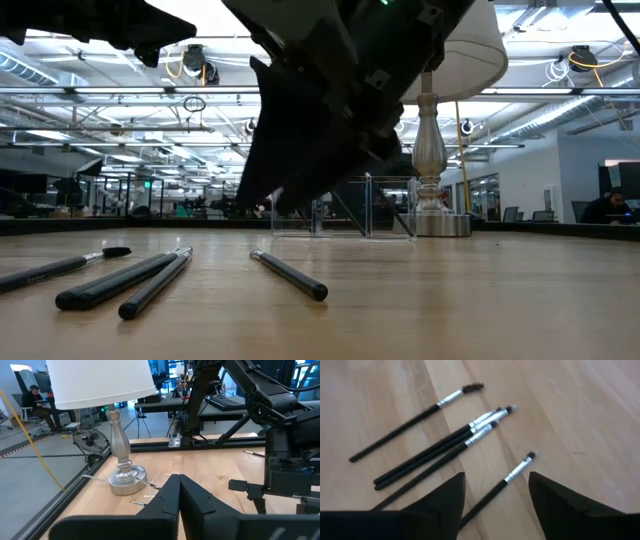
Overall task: Pick & Place Makeup Brushes
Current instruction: Put the black eyeshadow brush into the transparent organizer
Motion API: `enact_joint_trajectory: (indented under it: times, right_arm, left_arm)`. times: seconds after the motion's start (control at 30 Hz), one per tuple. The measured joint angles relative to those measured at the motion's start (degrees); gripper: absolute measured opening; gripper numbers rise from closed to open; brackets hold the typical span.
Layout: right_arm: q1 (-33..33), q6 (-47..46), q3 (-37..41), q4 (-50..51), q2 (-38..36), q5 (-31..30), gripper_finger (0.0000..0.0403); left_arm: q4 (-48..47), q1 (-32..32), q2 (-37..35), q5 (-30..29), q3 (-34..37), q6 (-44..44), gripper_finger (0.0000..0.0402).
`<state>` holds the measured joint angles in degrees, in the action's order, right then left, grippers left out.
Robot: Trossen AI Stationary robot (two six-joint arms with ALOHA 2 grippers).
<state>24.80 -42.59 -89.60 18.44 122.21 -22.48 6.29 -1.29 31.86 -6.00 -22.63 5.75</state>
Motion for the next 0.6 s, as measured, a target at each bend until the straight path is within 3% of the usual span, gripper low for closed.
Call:
enact_joint_trajectory:
  times: [0.23,0.6]
  right_arm:
    - [0.02,-5.87,2.58,0.16,0.00,0.03,0.0219]
    - [0.14,-5.74,3.65,-7.50,3.37,1.18,0.0213]
  left_arm:
    - [1.26,0.01,0.01,-0.04,-0.02,1.05,0.0031]
    - [1.06,0.02,0.02,-0.01,-0.02,0.53,0.0006]
